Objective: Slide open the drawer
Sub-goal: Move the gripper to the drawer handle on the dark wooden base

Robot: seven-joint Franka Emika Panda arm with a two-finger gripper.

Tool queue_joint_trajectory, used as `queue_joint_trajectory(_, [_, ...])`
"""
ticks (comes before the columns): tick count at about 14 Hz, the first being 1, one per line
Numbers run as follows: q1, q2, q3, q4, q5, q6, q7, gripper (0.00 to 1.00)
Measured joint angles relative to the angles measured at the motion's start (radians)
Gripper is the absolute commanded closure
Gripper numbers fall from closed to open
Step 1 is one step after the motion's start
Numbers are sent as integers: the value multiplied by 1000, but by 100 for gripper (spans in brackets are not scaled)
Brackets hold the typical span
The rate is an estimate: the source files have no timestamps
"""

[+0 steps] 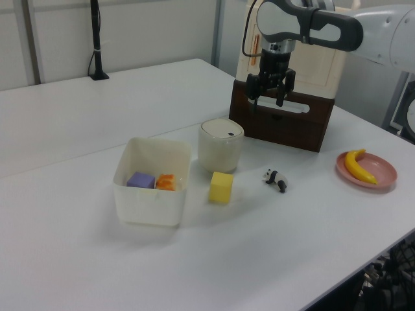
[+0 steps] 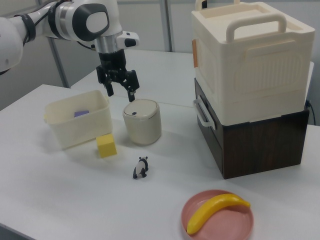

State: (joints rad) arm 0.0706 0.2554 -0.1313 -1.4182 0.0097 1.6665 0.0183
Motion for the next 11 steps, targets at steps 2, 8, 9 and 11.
queue_joint_trajectory(2, [-7,-13,0,3,11,-29,7,0])
queue_joint_trajectory(8, [-26,-87,1,-5,24,-84,7,0])
queue_joint_trajectory(9, [-26,-87,1,-9,24,-86,7,0])
queue_joint_trajectory(11, [-26,-85,5,-15,24,-99,7,0])
